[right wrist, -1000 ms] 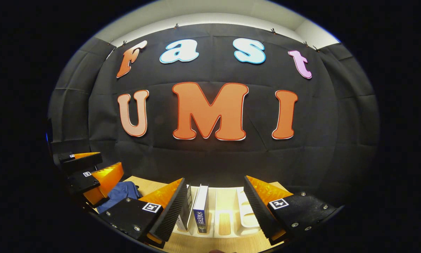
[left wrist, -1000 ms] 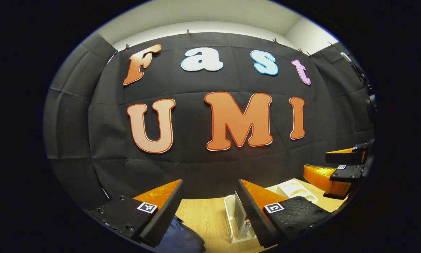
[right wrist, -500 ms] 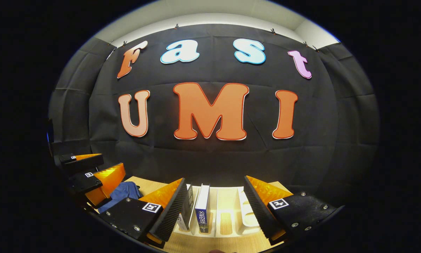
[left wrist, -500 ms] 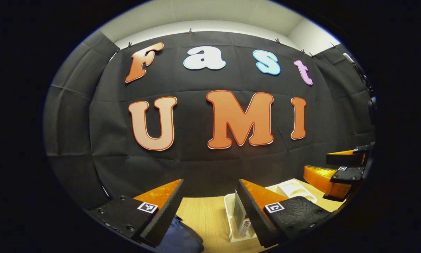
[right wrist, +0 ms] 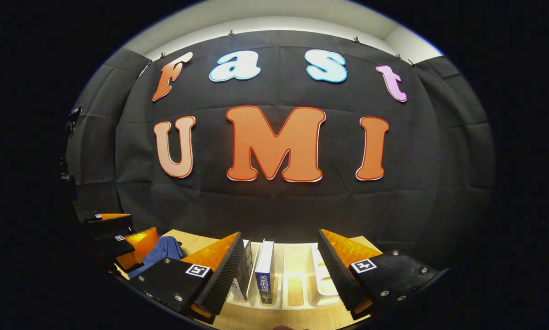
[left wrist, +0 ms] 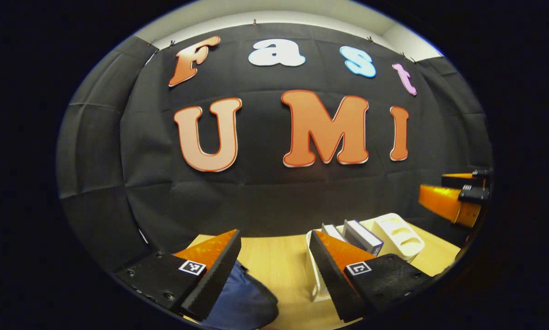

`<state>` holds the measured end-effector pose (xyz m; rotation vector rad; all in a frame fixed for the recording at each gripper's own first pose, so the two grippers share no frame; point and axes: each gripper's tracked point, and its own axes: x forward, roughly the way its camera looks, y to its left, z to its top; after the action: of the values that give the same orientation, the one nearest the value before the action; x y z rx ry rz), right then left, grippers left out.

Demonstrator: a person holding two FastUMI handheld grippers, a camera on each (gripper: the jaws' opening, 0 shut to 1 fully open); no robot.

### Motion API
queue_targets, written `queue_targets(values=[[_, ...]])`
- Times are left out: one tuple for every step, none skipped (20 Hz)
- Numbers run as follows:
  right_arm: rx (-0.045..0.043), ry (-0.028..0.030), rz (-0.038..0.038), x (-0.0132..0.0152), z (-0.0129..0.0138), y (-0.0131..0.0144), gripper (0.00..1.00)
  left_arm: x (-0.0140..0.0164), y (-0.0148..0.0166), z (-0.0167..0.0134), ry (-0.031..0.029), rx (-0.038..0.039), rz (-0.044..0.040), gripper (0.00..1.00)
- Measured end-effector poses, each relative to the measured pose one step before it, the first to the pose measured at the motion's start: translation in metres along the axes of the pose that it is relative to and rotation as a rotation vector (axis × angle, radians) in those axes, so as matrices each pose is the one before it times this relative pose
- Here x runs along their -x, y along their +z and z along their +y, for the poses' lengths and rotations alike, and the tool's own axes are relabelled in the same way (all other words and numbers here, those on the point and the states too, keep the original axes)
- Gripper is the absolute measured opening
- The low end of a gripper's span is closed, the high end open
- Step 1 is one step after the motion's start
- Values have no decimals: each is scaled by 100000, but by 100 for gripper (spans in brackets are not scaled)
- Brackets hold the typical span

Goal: Open the schoolbag, grab two books from the bookshelf and put them into the schoolbag.

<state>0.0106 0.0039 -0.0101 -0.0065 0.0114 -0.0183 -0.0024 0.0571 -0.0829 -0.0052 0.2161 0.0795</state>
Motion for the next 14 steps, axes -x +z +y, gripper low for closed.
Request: queue_targets(values=[[-15, -185, 302, -206, -57, -116, 95, 86, -1233, 488, 97, -2026, 3596, 95], [44, -690, 334, -152, -238, -147, 95, -37, -1046, 118, -860, -2058, 2254, 96], [-172, -25, 402, -142, -55, -100, 95, -184, -1073, -84, -905, -2041, 2048, 96], [242, -472, 94, -152, -53, -43, 95, -171, -1043, 20, -439, -2414, 2722, 96], [200, -70, 27, -129, -104, -55, 95, 5, -1061, 230, 35, -2349, 3059, 96], [415, -164, -146, -83, -67, -11, 95, -124, -928, -34, -932, -1900, 1633, 97], [501, -525, 43, -144, -239, 2, 95, -227, -799, -391, -843, -2090, 1717, 98], [212, -308, -60, -38, -172, -125, 95, -231, -699, -81, -182, -2035, 1637, 98], [255, -772, -137, -14, -275, -69, 95, -402, -980, -208, -830, -1750, 2203, 98], [-109, -421, 193, -22, -300, -133, 95, -111, -1012, -53, -569, -1767, 3287, 98], [-67, -898, 323, -80, -395, -205, 95, -105, -968, -386, -1277, -2062, 2229, 99], [-197, -802, 348, -78, -405, -164, 95, -260, -1368, -499, -941, -2425, 2861, 99], [16, -989, 419, -77, -425, -178, 95, -121, -1519, -221, 21, -3614, 3603, 99], [90, -1025, 468, -99, -452, -214, 95, -489, -961, -156, -175, -2753, 2142, 99]])
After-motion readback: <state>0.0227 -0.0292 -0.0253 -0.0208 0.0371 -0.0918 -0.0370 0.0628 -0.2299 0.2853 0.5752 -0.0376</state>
